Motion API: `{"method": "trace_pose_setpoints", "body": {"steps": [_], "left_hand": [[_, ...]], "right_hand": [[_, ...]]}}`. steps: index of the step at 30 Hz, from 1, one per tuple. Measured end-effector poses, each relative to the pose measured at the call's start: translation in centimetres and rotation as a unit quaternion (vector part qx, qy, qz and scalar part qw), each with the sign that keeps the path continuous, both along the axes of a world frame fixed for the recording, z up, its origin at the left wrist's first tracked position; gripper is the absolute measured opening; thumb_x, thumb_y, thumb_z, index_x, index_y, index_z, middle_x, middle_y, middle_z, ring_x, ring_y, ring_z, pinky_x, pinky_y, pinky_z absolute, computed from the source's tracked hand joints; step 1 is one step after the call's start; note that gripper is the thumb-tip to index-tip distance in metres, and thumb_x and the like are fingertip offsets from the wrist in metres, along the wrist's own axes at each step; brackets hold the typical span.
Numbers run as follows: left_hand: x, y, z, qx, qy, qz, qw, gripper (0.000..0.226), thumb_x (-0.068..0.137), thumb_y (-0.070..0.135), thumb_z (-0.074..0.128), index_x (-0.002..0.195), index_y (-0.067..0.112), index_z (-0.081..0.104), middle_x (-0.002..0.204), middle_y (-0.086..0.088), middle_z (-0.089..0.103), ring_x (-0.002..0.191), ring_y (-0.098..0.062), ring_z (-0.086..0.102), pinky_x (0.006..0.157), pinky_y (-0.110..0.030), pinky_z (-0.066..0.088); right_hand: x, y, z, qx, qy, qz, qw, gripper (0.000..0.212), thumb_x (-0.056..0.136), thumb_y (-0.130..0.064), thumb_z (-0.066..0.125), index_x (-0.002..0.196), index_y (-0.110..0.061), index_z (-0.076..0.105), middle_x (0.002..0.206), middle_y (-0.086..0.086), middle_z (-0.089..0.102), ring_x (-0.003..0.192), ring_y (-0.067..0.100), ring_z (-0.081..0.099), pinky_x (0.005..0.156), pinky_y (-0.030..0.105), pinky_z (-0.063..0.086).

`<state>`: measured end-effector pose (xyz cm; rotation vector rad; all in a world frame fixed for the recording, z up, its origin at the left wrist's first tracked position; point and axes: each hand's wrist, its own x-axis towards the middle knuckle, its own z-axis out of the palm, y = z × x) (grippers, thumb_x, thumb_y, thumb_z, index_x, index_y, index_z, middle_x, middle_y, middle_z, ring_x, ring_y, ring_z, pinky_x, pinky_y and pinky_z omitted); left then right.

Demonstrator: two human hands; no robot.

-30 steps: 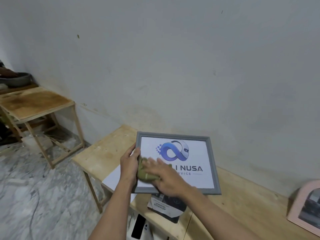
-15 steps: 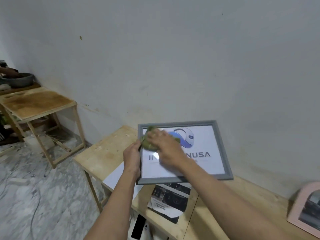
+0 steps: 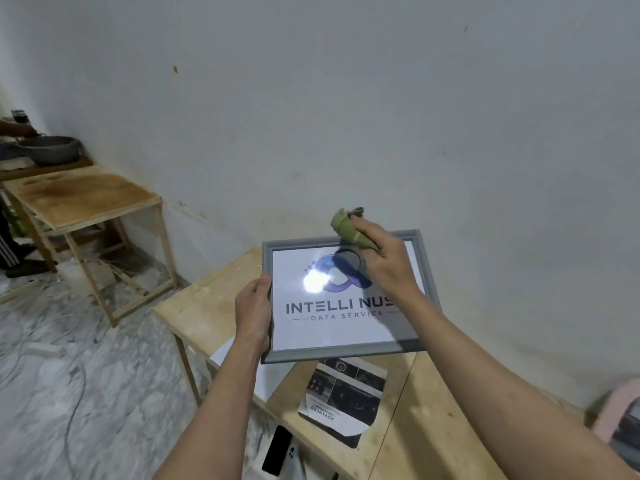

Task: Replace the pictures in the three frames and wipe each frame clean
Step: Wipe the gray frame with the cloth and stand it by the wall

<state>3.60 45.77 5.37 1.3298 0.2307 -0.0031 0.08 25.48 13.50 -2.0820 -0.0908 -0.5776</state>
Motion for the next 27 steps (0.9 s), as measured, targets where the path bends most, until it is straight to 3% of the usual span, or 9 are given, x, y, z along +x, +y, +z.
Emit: {"method": "trace_pose_setpoints", "body": {"steps": [3, 6, 9, 12, 14, 16, 19, 23, 27], "left_hand": [[-0.1, -0.2, 0.4, -0.020, -0.012, 0.007, 1.000, 0.033, 0.102, 0.032, 0.055, 0.077, 0.012, 0.063, 0.071, -0.006, 0.067, 0.061, -0.020, 0.062, 0.062, -0.033, 0.050], [-0.1, 0.6, 0.1, -0.033, -0.004, 0.039, 0.999, 0.034, 0.101, 0.030, 0.057, 0.073, 0.012, 0.061, 0.070, -0.003, 0.063, 0.061, -0.017, 0.057, 0.062, -0.032, 0.046], [0.1, 1.7, -1.3, -0.009, 0.012, 0.055, 0.998, 0.032, 0.102, 0.029, 0.054, 0.076, 0.012, 0.063, 0.075, -0.006, 0.067, 0.066, -0.022, 0.060, 0.065, -0.034, 0.049], [-0.2, 1.8, -2.1, 0.037, 0.020, 0.026, 0.999, 0.032, 0.102, 0.032, 0.053, 0.086, 0.009, 0.069, 0.086, -0.013, 0.073, 0.079, -0.029, 0.066, 0.077, -0.045, 0.056], [-0.4, 1.5, -2.4, 0.043, 0.022, 0.005, 0.999, 0.034, 0.103, 0.032, 0.052, 0.092, 0.006, 0.070, 0.086, -0.012, 0.073, 0.075, -0.026, 0.066, 0.069, -0.039, 0.055], [-0.7, 1.0, -2.3, 0.031, 0.032, -0.013, 0.999, 0.032, 0.104, 0.030, 0.052, 0.095, 0.005, 0.069, 0.083, -0.011, 0.072, 0.069, -0.024, 0.065, 0.062, -0.031, 0.052], [-1.1, 0.2, -2.2, -0.005, 0.040, -0.017, 0.999, 0.031, 0.103, 0.030, 0.053, 0.089, 0.006, 0.068, 0.081, -0.012, 0.071, 0.068, -0.025, 0.065, 0.064, -0.033, 0.052], [-1.5, -0.5, -1.3, -0.012, 0.031, -0.015, 0.999, 0.031, 0.104, 0.029, 0.053, 0.083, 0.009, 0.066, 0.078, -0.008, 0.071, 0.070, -0.025, 0.065, 0.067, -0.035, 0.053], [-1.3, -0.9, -1.0, -0.011, 0.024, -0.011, 1.000, 0.032, 0.104, 0.030, 0.053, 0.083, 0.010, 0.067, 0.080, -0.009, 0.071, 0.073, -0.026, 0.064, 0.072, -0.039, 0.053]], "right_hand": [[0.0, 0.9, -1.6, -0.095, 0.056, 0.103, 0.989, 0.042, 0.087, 0.002, 0.055, 0.126, -0.013, 0.063, 0.138, -0.005, 0.053, 0.127, -0.014, 0.037, 0.114, 0.020, 0.029], [-2.2, 2.9, -6.8, -0.142, 0.157, 0.192, 0.958, 0.046, 0.091, 0.005, 0.053, 0.131, -0.017, 0.059, 0.151, -0.003, 0.040, 0.137, -0.002, 0.026, 0.120, 0.022, 0.014], [-5.2, 3.5, -9.1, -0.016, 0.285, 0.218, 0.933, 0.039, 0.087, 0.004, 0.057, 0.117, -0.018, 0.070, 0.127, -0.007, 0.063, 0.117, -0.001, 0.053, 0.109, 0.021, 0.035], [-5.5, 2.8, -7.2, 0.126, 0.279, 0.185, 0.934, 0.030, 0.080, 0.003, 0.054, 0.096, -0.015, 0.073, 0.075, -0.004, 0.068, 0.064, 0.013, 0.061, 0.058, 0.024, 0.047], [-4.1, 1.9, -5.2, 0.212, 0.196, 0.094, 0.953, 0.027, 0.080, -0.004, 0.055, 0.098, -0.018, 0.068, 0.084, 0.000, 0.067, 0.076, 0.018, 0.062, 0.063, 0.023, 0.048], [-2.3, 1.0, -4.2, 0.027, 0.108, -0.031, 0.993, 0.044, 0.085, -0.006, 0.053, 0.126, -0.024, 0.052, 0.119, -0.002, 0.060, 0.106, 0.016, 0.056, 0.085, 0.023, 0.047], [-0.9, 0.1, -5.3, -0.276, 0.047, -0.158, 0.947, 0.062, 0.088, -0.019, 0.042, 0.148, -0.018, 0.027, 0.152, 0.006, 0.029, 0.137, 0.026, 0.032, 0.106, 0.043, 0.032], [-0.7, 1.7, -8.3, -0.345, 0.130, -0.168, 0.914, 0.078, 0.091, -0.067, 0.031, 0.152, -0.020, 0.017, 0.162, 0.008, 0.005, 0.148, 0.030, 0.006, 0.119, 0.047, 0.009], [0.5, 3.2, -8.0, -0.299, 0.075, -0.193, 0.932, 0.067, 0.095, -0.052, 0.042, 0.151, -0.022, 0.021, 0.160, 0.009, 0.014, 0.145, 0.031, 0.018, 0.119, 0.045, 0.020]]}}
